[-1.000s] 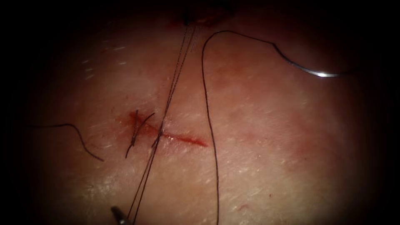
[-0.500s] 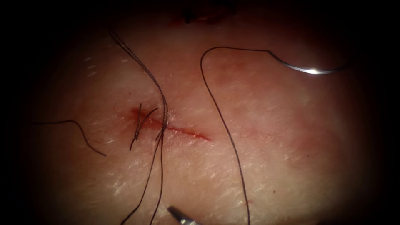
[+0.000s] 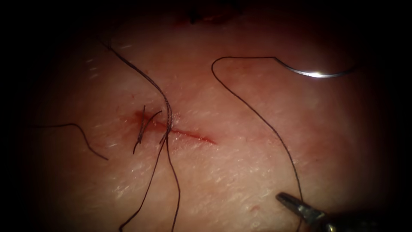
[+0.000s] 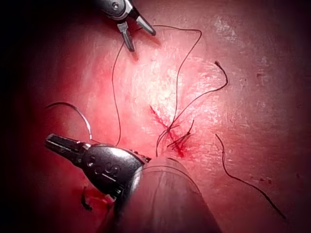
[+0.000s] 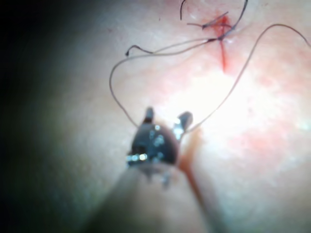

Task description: Wound Closure

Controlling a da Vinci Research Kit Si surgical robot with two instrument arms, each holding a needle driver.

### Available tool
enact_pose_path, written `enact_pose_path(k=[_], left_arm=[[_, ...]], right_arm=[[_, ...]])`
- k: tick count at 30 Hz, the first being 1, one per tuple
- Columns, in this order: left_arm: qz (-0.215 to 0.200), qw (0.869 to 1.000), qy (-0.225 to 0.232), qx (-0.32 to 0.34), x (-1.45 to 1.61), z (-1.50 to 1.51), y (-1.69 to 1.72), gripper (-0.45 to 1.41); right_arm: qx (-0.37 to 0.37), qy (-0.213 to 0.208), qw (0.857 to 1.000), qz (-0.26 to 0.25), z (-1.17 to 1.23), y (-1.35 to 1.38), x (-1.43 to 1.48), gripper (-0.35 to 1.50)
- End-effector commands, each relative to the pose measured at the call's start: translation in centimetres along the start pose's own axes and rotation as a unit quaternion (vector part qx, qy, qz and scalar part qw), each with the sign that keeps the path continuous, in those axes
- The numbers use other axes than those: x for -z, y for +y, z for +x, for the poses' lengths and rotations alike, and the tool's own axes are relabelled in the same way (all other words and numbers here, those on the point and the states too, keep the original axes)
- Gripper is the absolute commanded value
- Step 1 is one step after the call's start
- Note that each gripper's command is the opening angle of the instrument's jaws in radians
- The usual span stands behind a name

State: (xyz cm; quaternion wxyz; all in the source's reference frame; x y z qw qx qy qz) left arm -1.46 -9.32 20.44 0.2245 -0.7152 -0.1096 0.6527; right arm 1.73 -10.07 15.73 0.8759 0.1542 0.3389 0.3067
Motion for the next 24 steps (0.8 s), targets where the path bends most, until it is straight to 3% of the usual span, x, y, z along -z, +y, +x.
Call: enact_pose_path(k=[1,7,14,24], left_arm=[[-0.002,1.000,0.000,0.000,-0.07,-0.12,0.25,-0.45],[0.008,1.000,-0.007,-0.014,-0.01,-0.33,0.70,-0.45],[0.012,0.999,-0.029,-0.030,0.06,-0.63,0.84,-0.45],[0.014,0.999,-0.035,-0.018,0.32,-0.16,0.87,-0.45]], right_arm=[[-0.008,0.018,1.000,0.004,0.11,-0.05,0.01,1.35],[-0.035,0.081,0.996,0.003,0.64,0.19,0.14,1.33],[-0.041,0.104,0.993,0.027,1.03,0.44,-0.05,1.30],[-0.036,0.106,0.993,0.033,1.12,0.46,-0.68,1.30]])
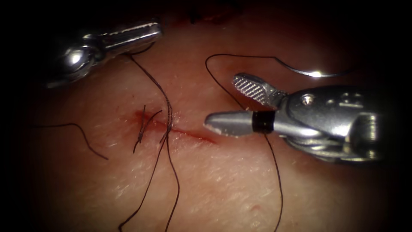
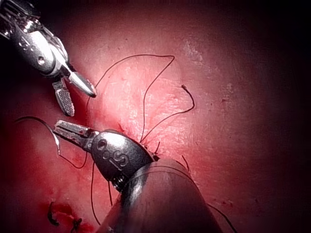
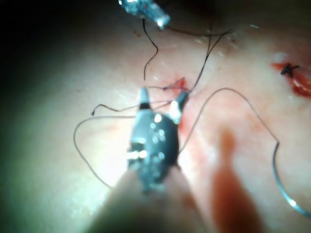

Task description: Wound Closure

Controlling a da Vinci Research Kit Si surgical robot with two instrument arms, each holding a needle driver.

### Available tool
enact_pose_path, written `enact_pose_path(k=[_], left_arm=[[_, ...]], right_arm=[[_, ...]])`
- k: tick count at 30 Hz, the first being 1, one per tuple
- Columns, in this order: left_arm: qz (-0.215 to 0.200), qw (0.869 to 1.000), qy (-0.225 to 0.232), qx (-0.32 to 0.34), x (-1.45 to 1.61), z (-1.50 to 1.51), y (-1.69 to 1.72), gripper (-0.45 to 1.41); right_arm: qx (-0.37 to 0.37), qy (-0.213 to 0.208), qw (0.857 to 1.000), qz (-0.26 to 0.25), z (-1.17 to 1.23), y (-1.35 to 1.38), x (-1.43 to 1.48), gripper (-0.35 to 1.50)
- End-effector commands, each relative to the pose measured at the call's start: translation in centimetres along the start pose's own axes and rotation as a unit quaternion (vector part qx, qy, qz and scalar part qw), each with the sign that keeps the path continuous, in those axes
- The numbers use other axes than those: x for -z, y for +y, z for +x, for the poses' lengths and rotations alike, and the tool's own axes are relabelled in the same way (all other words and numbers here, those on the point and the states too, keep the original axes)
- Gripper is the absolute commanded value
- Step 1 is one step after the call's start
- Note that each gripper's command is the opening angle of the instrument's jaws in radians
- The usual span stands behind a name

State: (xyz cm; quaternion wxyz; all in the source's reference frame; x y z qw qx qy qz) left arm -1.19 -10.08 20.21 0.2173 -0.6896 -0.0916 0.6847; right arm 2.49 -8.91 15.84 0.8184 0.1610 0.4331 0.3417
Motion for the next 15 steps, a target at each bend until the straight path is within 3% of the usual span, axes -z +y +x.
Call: enact_pose_path(k=[1,9,15], left_arm=[[-0.001,1.000,0.003,0.002,-0.04,0.04,0.16,-0.45],[0.012,1.000,0.018,-0.017,-0.04,0.86,-0.02,-0.45],[0.010,0.999,0.025,-0.022,-0.18,1.31,-0.26,-0.45]], right_arm=[[0.001,0.002,1.000,0.000,-0.09,-0.13,-0.24,1.30],[0.021,-0.028,0.999,-0.007,-0.41,-0.14,-0.95,1.28],[0.033,-0.036,0.999,-0.019,-0.67,-0.06,-1.26,1.28]])
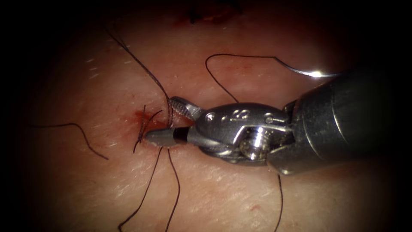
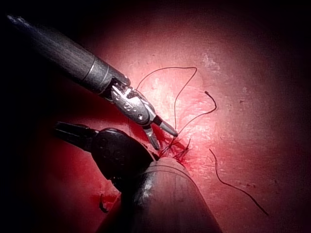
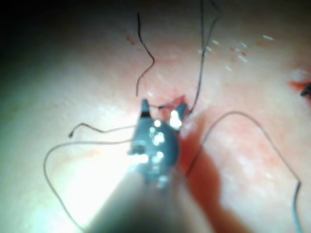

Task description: Wound Closure

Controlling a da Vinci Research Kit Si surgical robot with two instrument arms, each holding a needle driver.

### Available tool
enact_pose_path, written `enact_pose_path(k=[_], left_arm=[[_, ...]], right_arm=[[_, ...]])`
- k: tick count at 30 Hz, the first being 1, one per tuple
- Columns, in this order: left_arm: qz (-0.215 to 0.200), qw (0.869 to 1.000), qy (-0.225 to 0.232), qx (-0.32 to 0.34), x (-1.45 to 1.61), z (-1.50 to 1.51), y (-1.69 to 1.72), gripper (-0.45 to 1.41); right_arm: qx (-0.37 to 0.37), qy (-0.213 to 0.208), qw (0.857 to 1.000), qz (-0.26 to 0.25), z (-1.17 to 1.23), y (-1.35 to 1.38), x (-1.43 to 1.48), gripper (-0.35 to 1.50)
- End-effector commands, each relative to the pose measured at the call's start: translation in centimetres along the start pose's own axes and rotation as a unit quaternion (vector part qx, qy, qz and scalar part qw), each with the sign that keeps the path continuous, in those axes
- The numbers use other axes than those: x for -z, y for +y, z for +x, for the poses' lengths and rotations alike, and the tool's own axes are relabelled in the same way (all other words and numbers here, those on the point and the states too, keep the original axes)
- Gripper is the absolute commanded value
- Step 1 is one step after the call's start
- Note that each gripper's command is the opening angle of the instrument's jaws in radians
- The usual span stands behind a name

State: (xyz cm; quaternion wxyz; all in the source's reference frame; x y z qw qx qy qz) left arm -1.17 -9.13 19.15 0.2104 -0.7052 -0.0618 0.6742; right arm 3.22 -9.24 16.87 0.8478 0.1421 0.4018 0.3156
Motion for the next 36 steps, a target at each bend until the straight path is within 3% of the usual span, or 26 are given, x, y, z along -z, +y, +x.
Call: enact_pose_path(k=[1,4,9,22,36], left_arm=[[-0.003,1.000,0.003,0.004,-0.08,-0.02,0.13,-0.45],[-0.004,1.000,0.005,0.007,-0.13,0.06,0.16,-0.45],[-0.004,1.000,0.006,0.011,-0.18,0.19,0.20,-0.45],[-0.012,1.000,0.022,0.016,-0.28,0.71,0.15,-0.45],[-0.012,0.999,0.030,0.016,-0.50,0.76,0.10,-0.45]], right_arm=[[0.000,-0.001,1.000,0.000,-0.12,-0.09,-0.11,1.28],[0.003,-0.001,1.000,-0.015,-0.19,-0.04,-0.09,1.28],[0.002,0.002,0.998,-0.068,-0.22,0.01,-0.04,1.45],[-0.007,0.016,0.997,-0.081,-0.17,0.17,-0.16,1.48],[-0.015,0.034,0.997,-0.071,0.01,0.15,-0.33,1.48]])
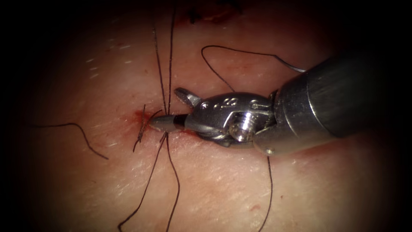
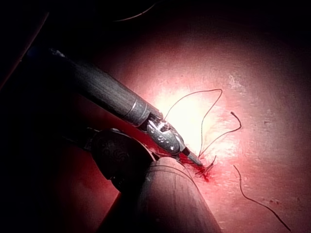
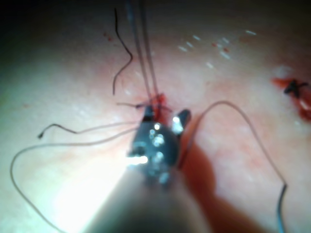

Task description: Wound Closure

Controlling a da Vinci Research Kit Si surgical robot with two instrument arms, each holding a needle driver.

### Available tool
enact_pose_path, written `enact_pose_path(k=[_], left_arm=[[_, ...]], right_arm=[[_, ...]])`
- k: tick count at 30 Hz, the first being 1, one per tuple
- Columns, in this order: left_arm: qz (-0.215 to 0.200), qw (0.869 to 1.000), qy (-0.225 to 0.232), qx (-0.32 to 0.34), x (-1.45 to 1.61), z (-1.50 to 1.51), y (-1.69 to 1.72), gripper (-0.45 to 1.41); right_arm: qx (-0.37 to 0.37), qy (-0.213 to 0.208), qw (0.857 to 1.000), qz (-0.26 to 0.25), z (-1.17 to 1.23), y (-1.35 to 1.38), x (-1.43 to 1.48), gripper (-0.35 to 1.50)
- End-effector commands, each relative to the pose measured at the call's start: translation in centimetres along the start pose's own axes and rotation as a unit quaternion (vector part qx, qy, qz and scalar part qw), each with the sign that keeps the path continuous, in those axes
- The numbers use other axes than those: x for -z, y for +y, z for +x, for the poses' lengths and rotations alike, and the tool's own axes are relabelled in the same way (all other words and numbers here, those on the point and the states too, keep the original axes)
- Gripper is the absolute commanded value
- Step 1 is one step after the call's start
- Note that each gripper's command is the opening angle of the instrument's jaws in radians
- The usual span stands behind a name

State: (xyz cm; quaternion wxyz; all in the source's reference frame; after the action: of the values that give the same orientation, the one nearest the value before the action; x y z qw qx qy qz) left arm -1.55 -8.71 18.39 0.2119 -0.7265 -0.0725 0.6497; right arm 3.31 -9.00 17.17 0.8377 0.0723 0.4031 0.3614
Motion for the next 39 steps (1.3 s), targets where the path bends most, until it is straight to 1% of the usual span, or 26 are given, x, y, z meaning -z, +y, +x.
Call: enact_pose_path(k=[1,8,15,23,25,26,29,30,31,32,33,39], left_arm=[[0.000,1.000,0.001,0.004,-0.05,-0.06,0.11,-0.45],[0.000,1.000,0.001,0.003,-0.06,-0.04,0.08,-0.45],[0.000,1.000,0.001,0.003,-0.08,-0.03,0.11,-0.45],[-0.001,1.000,0.007,0.003,-0.16,-0.03,0.10,-0.45],[-0.002,1.000,0.006,0.003,-0.17,-0.02,0.11,-0.45],[-0.002,1.000,0.006,0.003,-0.18,-0.02,0.12,-0.45],[-0.003,1.000,0.007,0.003,-0.18,-0.01,0.13,-0.45],[-0.003,1.000,0.007,0.003,-0.18,-0.01,0.13,-0.45],[-0.003,1.000,0.007,0.003,-0.18,-0.01,0.13,-0.45],[-0.003,1.000,0.007,0.003,-0.18,-0.01,0.13,-0.45],[-0.003,1.000,0.007,0.003,-0.18,-0.01,0.14,-0.45],[-0.004,1.000,0.008,0.001,-0.18,-0.02,0.17,-0.45]], right_arm=[[-0.003,0.003,1.000,0.005,-0.02,-0.16,-0.05,1.48],[-0.006,0.006,1.000,0.001,0.05,-0.20,-0.17,1.48],[-0.008,0.012,1.000,-0.001,0.09,-0.19,-0.27,1.48],[-0.005,0.014,1.000,0.006,0.06,-0.28,-0.41,1.48],[-0.005,0.014,1.000,0.006,0.04,-0.26,-0.41,1.41],[-0.001,0.013,1.000,0.014,0.04,-0.25,-0.40,1.35],[0.011,0.020,0.999,0.034,0.04,-0.24,-0.35,0.89],[0.014,0.022,0.999,0.035,0.04,-0.23,-0.34,0.69],[0.017,0.023,0.999,0.036,0.04,-0.23,-0.33,0.42],[0.023,0.026,0.999,0.037,0.04,-0.23,-0.31,-0.01],[0.023,0.029,0.999,0.038,0.04,-0.22,-0.29,-0.35],[0.020,0.034,0.998,0.045,0.11,-0.14,-0.15,-0.35]])
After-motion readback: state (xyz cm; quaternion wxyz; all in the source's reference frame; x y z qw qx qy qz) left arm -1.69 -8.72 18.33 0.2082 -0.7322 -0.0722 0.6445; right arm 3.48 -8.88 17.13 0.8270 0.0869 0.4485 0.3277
